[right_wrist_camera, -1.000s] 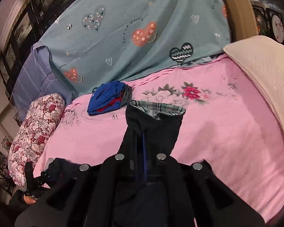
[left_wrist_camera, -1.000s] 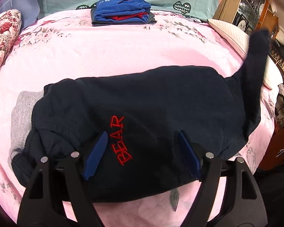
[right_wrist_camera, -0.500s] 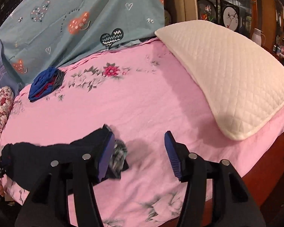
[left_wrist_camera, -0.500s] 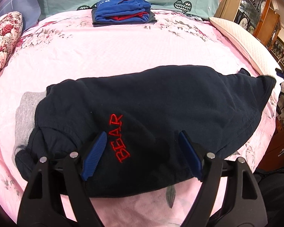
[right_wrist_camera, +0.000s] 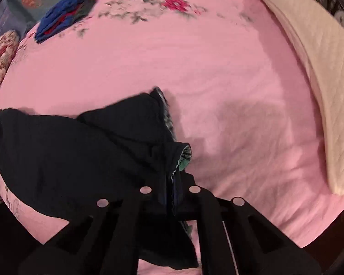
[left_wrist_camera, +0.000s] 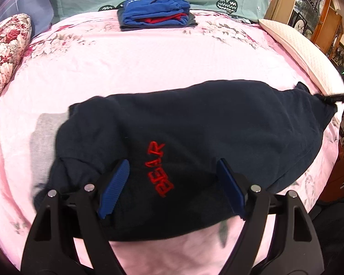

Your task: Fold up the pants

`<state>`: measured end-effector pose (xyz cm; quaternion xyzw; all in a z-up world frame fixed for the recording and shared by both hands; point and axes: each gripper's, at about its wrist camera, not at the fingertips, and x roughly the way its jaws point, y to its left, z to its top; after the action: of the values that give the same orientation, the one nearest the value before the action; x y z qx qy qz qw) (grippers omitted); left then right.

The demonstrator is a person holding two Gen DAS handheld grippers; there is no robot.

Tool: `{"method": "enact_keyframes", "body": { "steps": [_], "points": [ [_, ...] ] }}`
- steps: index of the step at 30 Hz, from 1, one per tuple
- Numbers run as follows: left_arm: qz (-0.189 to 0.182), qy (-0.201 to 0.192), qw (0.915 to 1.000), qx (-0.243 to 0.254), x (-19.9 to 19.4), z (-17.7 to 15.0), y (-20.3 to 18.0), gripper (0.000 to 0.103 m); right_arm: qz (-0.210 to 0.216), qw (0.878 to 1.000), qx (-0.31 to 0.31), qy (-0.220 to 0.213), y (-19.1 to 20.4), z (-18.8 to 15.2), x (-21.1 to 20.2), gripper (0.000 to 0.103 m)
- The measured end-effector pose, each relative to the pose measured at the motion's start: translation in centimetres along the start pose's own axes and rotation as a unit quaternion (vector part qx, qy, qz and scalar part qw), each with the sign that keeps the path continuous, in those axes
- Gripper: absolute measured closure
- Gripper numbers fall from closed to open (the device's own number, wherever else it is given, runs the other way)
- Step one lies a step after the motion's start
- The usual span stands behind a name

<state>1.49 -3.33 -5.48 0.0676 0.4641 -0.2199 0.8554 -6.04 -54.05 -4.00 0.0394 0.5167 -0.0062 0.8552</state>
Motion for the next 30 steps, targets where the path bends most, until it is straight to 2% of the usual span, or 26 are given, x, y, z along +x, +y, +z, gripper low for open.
{"method": "enact_keyframes", "body": {
  "steps": [1, 3, 4, 6, 7, 8, 10, 12, 13, 14, 16, 19, 21, 22, 25, 26, 27, 28, 29, 30],
  "points": [
    [0.007, 0.0, 1.0, 0.0, -0.2, -0.1, 0.4, 0.033, 0.013, 0.999, -0.014, -0.031, 0.7, 0.4, -1.6, 0.099],
    [0.018, 0.003, 0.9997, -0.013, -0.5, -0.5, 1.7, 0.054, 0.066, 0.992, -0.037, -0.102, 1.6, 1.0, -5.3, 0.099],
    [0.017, 0.004, 0.9994, -0.028, -0.8, -0.7, 2.6, 0.058, 0.09, 0.987, -0.045, -0.129, 1.8, 1.2, -6.6, 0.099],
    [0.013, 0.002, 0.9988, -0.048, -1.2, -1.1, 3.7, 0.065, 0.121, 0.981, -0.053, -0.142, 1.9, 1.7, -6.9, 0.099],
    [0.014, 0.0, 0.9986, -0.052, -1.4, -1.3, 4.0, 0.065, 0.134, 0.981, -0.059, -0.131, 1.8, 1.7, -5.8, 0.099],
    [0.018, -0.002, 0.9984, -0.054, -1.6, -1.6, 4.1, 0.065, 0.13, 0.984, -0.06, -0.108, 1.7, 2.1, -4.2, 0.099],
    [0.021, -0.007, 0.9981, -0.057, -1.9, -2.0, 4.1, 0.065, 0.081, 0.995, -0.048, -0.042, 0.6, 1.9, 0.7, 0.099],
    [0.021, -0.011, 0.9978, -0.063, -2.3, -2.4, 4.2, 0.065, 0.018, 0.999, -0.038, 0.003, -0.5, 1.7, 3.9, 0.095],
    [0.023, -0.011, 0.9976, -0.064, -2.4, -2.5, 4.2, 0.065, 0.011, 0.999, -0.036, 0.003, -0.9, 1.6, 4.3, 0.089],
    [0.041, -0.009, 0.997, -0.065, -2.5, -2.6, 4.3, 0.064, 0.002, 0.999, -0.033, -0.009, -1.2, 1.6, 4.1, 0.069],
    [0.033, -0.008, 0.9968, -0.073, -2.7, -2.7, 4.9, 0.064, -0.012, 0.998, -0.038, -0.041, -1.4, 1.9, 3.2, 0.049],
    [0.031, -0.018, 0.9957, -0.085, -3.6, -2.5, 5.4, 0.065, -0.011, 0.998, -0.046, -0.036, -1.1, 3.1, 3.8, 0.047],
    [0.042, -0.033, 0.9949, -0.085, -4.3, -2.1, 5.5, 0.061, -0.008, 0.999, -0.046, -0.021, -1.2, 4.1, 4.8, 0.045],
    [0.046, -0.039, 0.9945, -0.086, -4.6, -1.9, 5.6, 0.058, -0.007, 0.999, -0.045, -0.012, -1.3, 4.3, 5.3, 0.045],
    [0.078, -0.064, 0.9919, -0.077, -5.8, -1.4, 5.6, 0.033, 0.026, 0.998, -0.049, 0.027, -0.7, 4.8, 7.5, 0.045],
    [0.097, -0.073, 0.9899, -0.074, -6.1, -1.2, 5.7, 0.027, 0.036, 0.997, -0.054, 0.038, -0.2, 4.7, 8.0, 0.049],
    [0.103, -0.077, 0.989, -0.073, -6.1, -1.0, 5.8, 0.027, 0.042, 0.996, -0.064, 0.04, 0.5, 4.6, 8.0, 0.059],
    [0.104, -0.077, 0.9887, -0.076, -6.0, -0.8, 6.0, 0.027, 0.035, 0.996, -0.07, 0.036, 1.1, 4.7, 7.8, 0.077],
    [0.103, -0.073, 0.9886, -0.083, -5.7, -0.5, 6.4, 0.027, 0.017, 0.997, -0.069, 0.026, 1.4, 4.8, 7.3, 0.084],
    [0.099, -0.068, 0.9889, -0.087, -5.2, -0.3, 6.5, 0.027, -0.002, 0.998, -0.064, 0.015, 1.4, 4.9, 6.7, 0.087]
  ]
}}
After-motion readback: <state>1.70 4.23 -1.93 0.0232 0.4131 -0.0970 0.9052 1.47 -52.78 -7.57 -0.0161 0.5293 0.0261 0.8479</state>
